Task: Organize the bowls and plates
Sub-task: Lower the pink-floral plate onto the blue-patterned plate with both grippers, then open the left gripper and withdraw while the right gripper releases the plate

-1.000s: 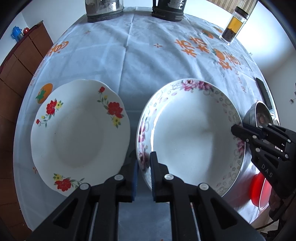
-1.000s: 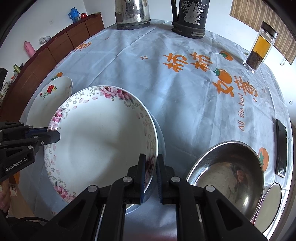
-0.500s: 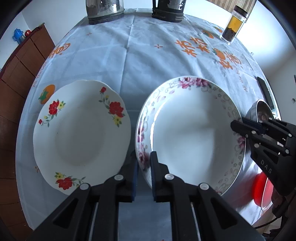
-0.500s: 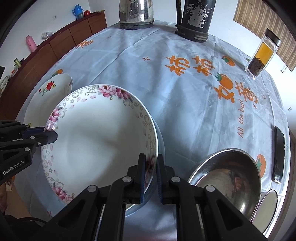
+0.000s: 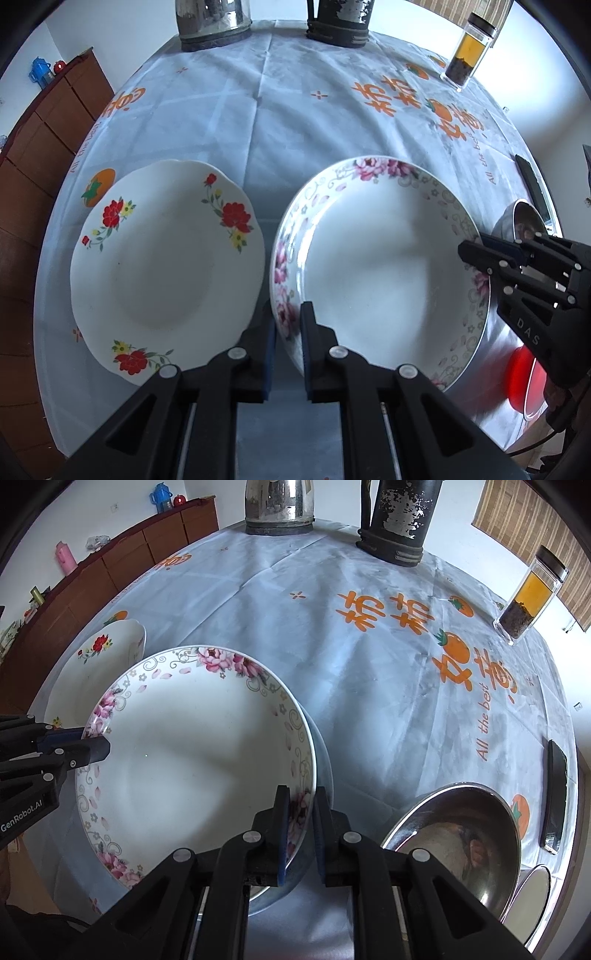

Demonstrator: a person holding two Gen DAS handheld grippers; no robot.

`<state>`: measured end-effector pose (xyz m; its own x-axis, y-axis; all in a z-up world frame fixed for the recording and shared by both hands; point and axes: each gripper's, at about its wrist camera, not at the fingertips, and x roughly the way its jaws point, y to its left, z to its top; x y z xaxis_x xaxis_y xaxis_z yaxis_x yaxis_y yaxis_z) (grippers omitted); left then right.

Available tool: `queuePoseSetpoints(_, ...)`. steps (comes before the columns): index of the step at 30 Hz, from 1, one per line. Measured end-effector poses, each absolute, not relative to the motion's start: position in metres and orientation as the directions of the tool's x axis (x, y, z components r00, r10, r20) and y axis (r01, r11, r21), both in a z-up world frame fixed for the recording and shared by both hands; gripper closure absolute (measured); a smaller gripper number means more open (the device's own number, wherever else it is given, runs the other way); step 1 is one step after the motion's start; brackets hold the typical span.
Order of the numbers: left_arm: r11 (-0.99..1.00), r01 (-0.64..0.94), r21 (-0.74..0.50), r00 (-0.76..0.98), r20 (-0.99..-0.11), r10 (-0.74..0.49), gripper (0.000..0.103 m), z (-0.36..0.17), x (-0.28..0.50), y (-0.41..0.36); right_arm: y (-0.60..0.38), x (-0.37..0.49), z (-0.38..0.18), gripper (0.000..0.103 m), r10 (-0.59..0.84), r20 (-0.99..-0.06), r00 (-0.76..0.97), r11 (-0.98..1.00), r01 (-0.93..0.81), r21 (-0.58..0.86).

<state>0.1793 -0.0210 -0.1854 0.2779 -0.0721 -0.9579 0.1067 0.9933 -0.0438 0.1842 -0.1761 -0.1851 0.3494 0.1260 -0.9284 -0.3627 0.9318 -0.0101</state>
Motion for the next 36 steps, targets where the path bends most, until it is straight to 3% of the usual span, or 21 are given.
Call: queuePoseSetpoints(36,0.995,0.094,-0.016,0.306,-0.951,-0.044,0.092,-0.1827,0.1759,-0.0222,-0.1714,0.1828,-0.1854,0.089,0.109,-0.929,0.354,0.923,-0.384,-0.038)
